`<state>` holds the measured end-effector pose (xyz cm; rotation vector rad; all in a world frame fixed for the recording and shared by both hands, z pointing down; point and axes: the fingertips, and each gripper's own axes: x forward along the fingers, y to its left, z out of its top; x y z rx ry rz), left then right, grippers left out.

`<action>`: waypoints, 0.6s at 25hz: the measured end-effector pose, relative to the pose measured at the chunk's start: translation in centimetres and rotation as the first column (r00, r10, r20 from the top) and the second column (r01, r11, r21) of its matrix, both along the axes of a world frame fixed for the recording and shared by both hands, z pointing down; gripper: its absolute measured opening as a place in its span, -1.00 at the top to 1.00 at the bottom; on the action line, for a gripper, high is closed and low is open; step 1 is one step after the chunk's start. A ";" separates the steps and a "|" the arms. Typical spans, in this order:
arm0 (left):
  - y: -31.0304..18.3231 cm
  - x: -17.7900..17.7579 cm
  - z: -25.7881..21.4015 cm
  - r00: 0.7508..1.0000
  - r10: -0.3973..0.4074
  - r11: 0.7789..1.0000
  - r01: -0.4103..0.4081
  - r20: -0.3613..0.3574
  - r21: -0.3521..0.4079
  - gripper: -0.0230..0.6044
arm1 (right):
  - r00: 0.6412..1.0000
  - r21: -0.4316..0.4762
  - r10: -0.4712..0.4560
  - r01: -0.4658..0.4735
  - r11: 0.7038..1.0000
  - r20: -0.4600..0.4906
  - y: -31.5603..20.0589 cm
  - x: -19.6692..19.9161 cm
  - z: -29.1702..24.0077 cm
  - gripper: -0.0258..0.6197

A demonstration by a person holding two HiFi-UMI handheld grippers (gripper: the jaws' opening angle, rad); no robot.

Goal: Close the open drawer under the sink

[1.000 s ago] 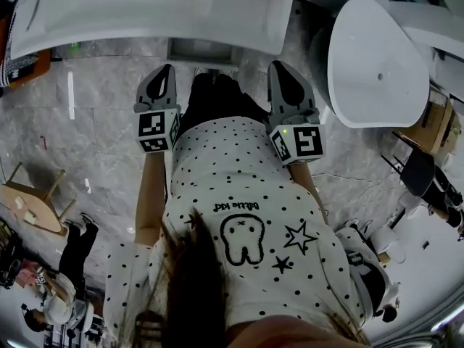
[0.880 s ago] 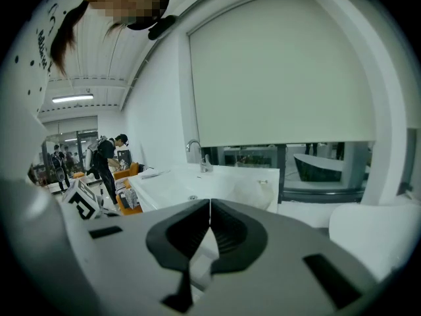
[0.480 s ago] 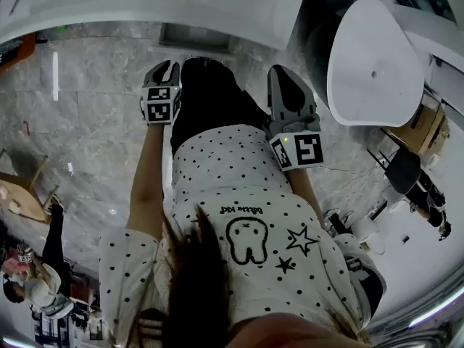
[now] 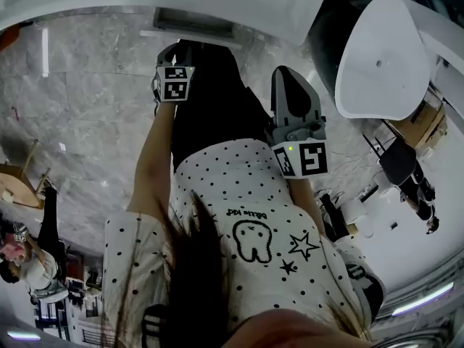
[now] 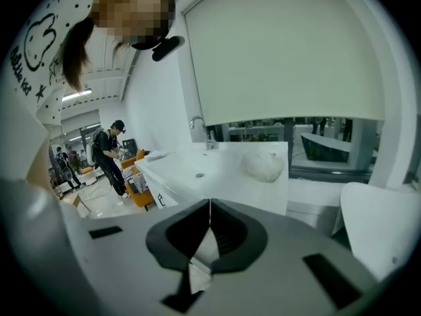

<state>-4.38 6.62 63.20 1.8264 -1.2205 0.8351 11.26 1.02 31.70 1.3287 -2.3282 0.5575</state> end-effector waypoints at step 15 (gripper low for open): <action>-2.4 1.4 5.9 0.999 0.036 0.997 -0.035 -0.012 0.070 0.45 | 0.995 -0.076 0.093 -0.090 0.993 0.036 -0.4 -0.1 6.4 0.88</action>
